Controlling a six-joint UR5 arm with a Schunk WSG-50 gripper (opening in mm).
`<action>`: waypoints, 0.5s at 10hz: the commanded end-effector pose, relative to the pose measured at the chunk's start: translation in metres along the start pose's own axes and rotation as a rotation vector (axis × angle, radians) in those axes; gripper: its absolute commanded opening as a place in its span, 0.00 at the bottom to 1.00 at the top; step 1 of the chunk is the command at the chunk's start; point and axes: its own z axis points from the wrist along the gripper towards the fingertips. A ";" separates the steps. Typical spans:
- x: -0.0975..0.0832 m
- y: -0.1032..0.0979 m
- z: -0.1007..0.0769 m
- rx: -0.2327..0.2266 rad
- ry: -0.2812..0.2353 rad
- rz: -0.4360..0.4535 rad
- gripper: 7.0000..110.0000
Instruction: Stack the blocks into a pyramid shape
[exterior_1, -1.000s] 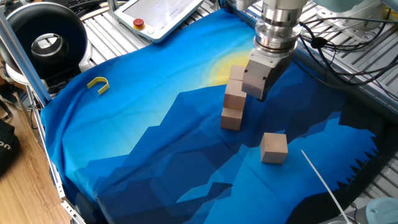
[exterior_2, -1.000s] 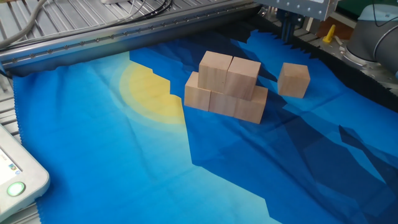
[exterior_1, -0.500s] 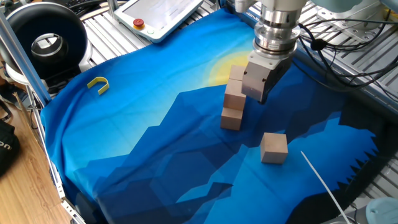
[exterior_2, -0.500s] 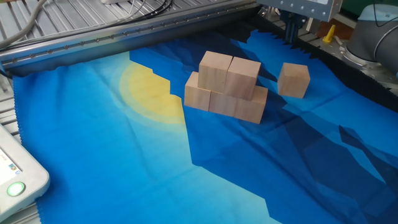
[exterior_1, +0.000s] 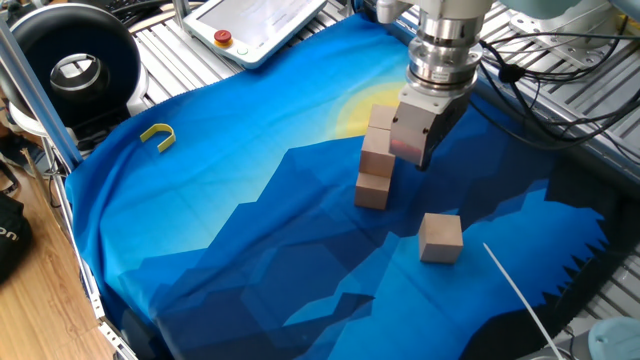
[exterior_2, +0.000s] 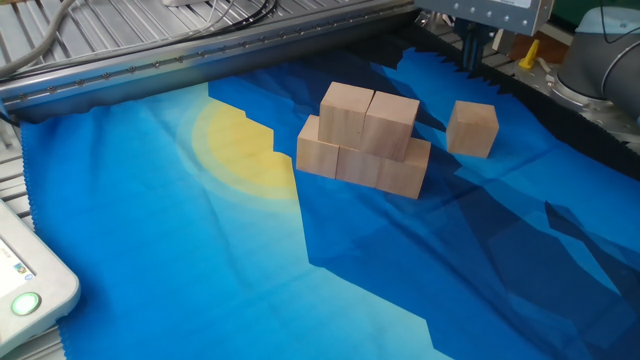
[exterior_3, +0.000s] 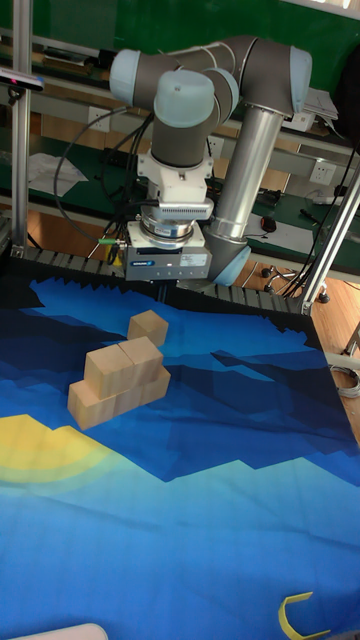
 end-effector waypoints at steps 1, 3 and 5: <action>-0.001 0.004 0.000 -0.014 -0.006 0.003 0.00; -0.001 0.005 0.000 -0.015 -0.007 0.004 0.00; -0.002 0.006 0.001 -0.018 -0.007 0.007 0.00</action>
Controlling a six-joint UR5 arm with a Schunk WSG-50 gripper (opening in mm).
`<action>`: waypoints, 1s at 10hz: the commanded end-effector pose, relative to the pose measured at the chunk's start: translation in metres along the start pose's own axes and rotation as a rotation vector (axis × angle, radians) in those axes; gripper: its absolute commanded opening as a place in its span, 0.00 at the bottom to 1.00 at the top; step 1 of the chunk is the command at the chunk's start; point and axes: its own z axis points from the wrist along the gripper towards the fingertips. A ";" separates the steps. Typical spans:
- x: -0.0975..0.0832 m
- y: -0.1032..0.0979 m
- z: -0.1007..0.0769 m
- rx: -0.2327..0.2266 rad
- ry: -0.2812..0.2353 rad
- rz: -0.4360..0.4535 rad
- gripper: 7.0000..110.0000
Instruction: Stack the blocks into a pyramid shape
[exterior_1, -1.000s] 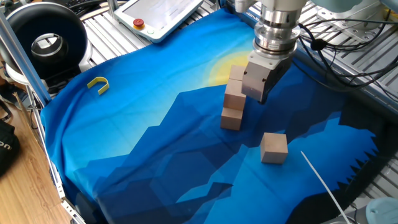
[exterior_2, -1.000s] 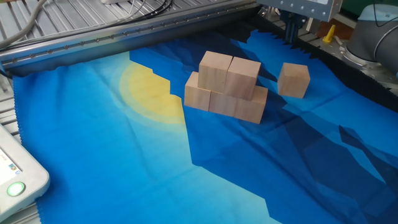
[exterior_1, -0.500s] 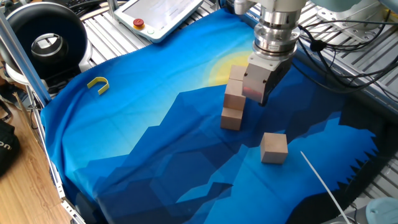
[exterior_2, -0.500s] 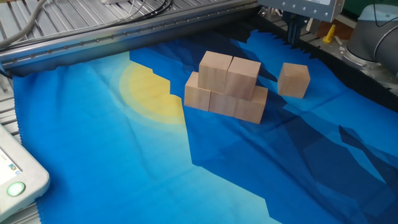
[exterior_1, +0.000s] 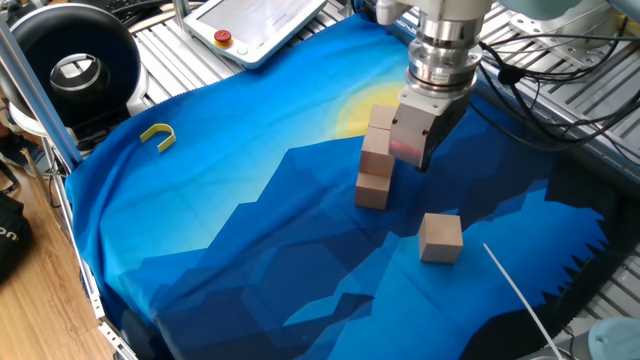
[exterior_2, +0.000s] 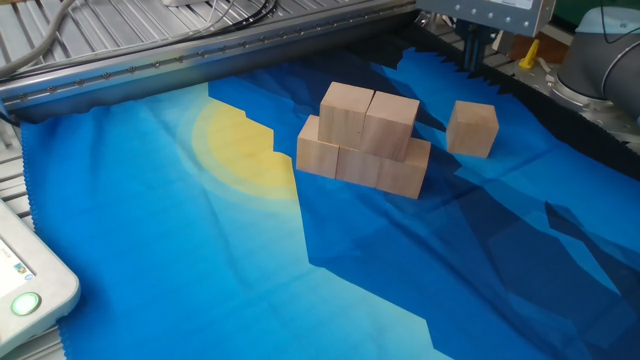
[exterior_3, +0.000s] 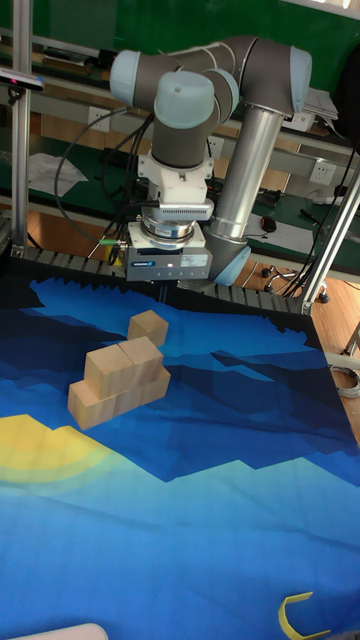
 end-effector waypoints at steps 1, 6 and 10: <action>-0.002 0.004 0.000 -0.014 -0.008 0.004 0.00; -0.002 0.005 0.000 -0.017 -0.008 0.007 0.00; -0.002 0.006 0.002 -0.023 -0.008 0.013 0.00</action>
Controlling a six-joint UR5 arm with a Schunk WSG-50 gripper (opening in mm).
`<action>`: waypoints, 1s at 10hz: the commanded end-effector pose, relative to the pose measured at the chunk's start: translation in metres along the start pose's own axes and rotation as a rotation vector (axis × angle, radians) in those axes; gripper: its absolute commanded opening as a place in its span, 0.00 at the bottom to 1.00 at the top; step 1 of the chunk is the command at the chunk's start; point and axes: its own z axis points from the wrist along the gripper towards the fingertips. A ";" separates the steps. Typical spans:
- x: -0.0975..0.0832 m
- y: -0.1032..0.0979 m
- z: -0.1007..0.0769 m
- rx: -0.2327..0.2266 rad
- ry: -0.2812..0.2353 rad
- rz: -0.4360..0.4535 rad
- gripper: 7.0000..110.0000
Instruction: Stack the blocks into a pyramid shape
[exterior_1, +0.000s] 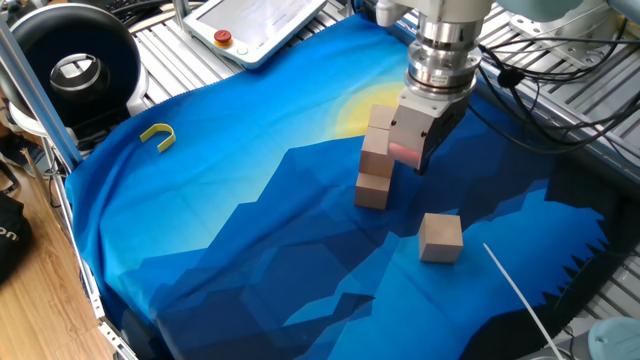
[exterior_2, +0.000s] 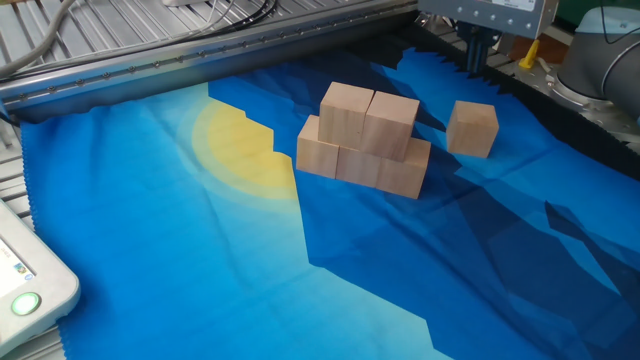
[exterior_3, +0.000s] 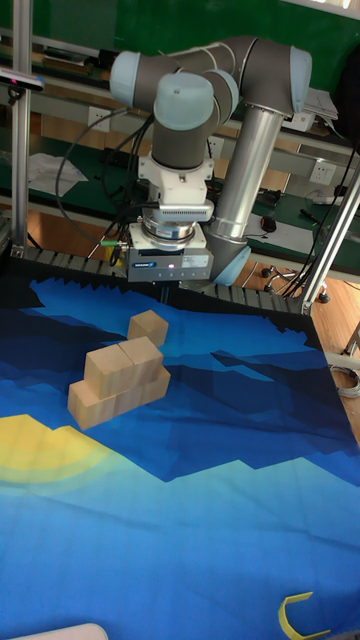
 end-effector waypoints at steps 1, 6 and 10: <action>-0.002 0.003 0.000 -0.013 -0.008 0.000 0.00; -0.002 0.019 0.002 -0.075 -0.015 -0.045 0.00; -0.005 0.018 0.006 -0.085 -0.041 -0.135 0.00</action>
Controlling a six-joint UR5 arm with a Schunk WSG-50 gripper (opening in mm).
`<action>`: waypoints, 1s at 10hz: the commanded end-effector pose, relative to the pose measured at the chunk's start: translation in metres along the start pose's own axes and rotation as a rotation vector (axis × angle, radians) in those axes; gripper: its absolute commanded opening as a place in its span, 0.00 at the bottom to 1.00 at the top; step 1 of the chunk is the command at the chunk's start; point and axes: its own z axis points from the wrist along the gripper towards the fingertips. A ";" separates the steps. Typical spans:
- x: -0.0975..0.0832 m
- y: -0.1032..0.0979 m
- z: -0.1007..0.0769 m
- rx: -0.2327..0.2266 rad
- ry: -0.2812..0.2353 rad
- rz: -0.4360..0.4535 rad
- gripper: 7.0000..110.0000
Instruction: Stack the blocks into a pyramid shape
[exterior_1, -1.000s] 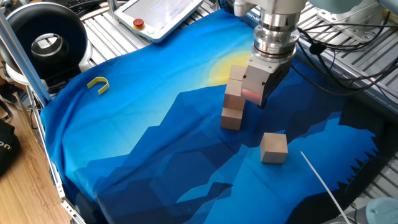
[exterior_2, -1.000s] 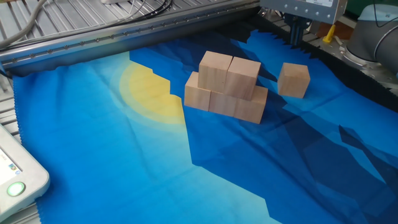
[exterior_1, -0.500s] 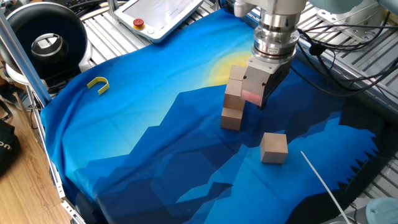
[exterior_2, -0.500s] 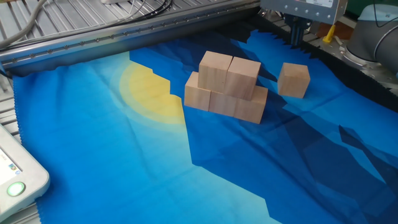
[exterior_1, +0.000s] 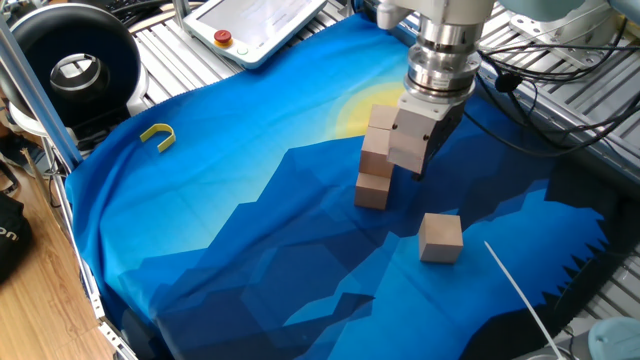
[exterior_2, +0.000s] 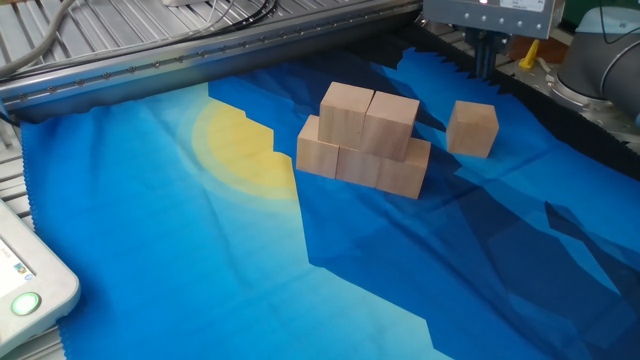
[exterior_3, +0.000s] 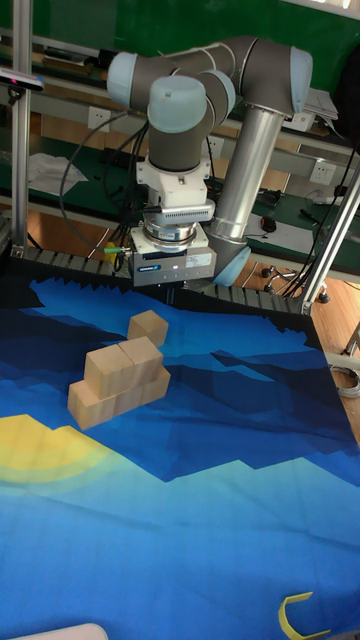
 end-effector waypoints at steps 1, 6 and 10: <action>-0.004 0.004 0.001 -0.018 -0.021 -0.033 0.00; -0.003 0.004 0.001 -0.015 -0.018 -0.024 0.00; -0.002 0.004 0.001 -0.011 -0.014 -0.010 0.00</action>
